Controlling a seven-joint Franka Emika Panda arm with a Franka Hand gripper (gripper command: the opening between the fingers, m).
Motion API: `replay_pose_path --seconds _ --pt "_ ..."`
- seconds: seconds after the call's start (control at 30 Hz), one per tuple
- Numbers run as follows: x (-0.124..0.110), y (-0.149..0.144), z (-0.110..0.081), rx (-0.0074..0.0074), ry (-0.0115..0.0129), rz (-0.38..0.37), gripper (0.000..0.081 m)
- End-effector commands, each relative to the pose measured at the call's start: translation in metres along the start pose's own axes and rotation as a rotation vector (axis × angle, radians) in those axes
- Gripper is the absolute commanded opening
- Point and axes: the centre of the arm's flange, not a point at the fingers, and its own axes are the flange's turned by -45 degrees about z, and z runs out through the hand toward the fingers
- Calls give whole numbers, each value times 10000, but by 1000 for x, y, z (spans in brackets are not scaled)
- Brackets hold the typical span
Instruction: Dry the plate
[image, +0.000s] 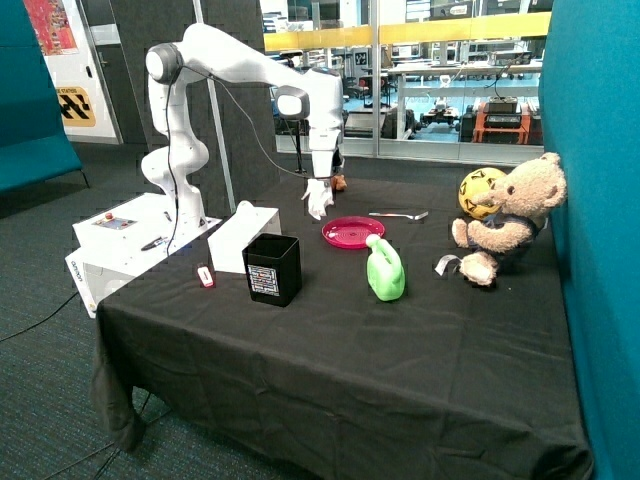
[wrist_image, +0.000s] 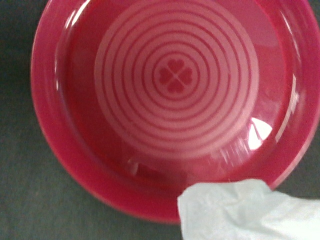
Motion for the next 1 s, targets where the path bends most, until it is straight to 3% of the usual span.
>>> replay_pose_path --seconds 0.0,0.17,0.33,0.6,0.8,0.97 --pt "35 -7 29 -42 7 -229 0" --pt "50 -11 40 -42 6 -310 0" --pt "60 -18 64 -42 6 -405 0" --pt "55 -17 90 -42 6 -310 0" --pt "58 -15 97 -42 6 -442 0" --pt "45 -29 105 -42 6 -590 0"
